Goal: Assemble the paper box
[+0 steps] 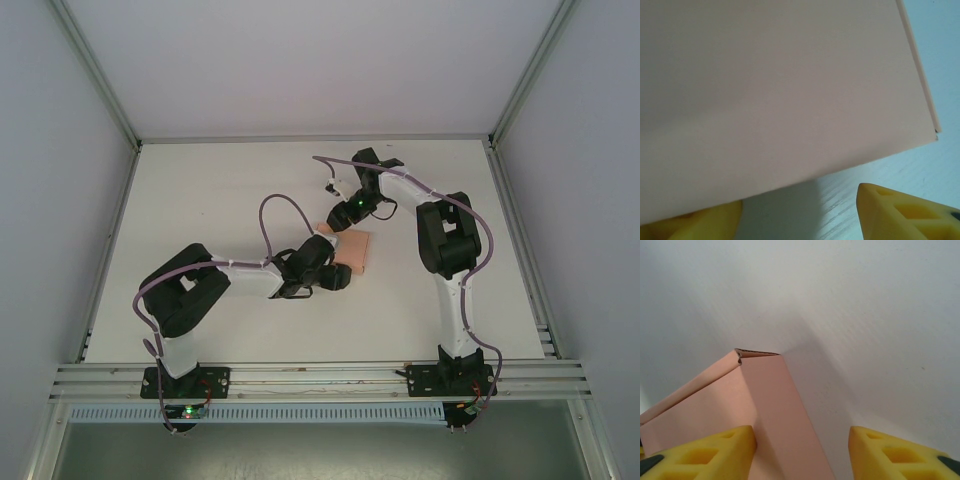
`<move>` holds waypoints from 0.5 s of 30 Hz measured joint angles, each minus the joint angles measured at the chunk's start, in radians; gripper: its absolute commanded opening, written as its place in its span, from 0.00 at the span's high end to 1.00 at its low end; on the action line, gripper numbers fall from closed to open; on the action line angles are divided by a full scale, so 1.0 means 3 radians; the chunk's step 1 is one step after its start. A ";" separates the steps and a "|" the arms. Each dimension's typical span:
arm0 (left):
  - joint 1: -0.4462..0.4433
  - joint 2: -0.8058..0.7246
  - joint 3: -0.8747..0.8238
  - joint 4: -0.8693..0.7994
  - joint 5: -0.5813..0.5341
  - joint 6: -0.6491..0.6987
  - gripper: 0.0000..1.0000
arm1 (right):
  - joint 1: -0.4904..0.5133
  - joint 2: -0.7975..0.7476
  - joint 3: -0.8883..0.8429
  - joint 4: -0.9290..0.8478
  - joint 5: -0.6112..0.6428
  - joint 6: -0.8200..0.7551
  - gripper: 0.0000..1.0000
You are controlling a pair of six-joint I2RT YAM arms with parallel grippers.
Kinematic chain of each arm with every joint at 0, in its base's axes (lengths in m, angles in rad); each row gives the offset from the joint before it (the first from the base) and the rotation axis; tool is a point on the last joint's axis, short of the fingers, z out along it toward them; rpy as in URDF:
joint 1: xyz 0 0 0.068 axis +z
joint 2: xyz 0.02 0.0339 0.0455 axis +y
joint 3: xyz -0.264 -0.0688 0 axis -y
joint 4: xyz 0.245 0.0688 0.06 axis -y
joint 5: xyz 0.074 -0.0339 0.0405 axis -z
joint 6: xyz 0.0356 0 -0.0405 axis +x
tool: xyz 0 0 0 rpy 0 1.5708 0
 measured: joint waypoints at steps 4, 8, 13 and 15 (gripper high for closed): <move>-0.0014 -0.0015 -0.0019 0.0009 -0.0010 0.0067 0.31 | 0.0018 0.0000 0.0045 0.0034 0.0141 0.0078 0.36; -0.0010 -0.0029 -0.0023 0.0001 -0.0046 0.0155 0.28 | 0.0017 0.0000 0.0058 0.0113 0.0240 0.0146 0.32; -0.0008 -0.0104 -0.0023 -0.0122 -0.0085 0.0248 0.25 | 0.0017 0.0000 0.0062 0.0230 0.0336 0.0203 0.27; -0.0008 -0.0134 -0.0023 -0.0174 -0.0084 0.0281 0.24 | 0.0017 -0.0001 0.0062 0.0290 0.0374 0.0238 0.23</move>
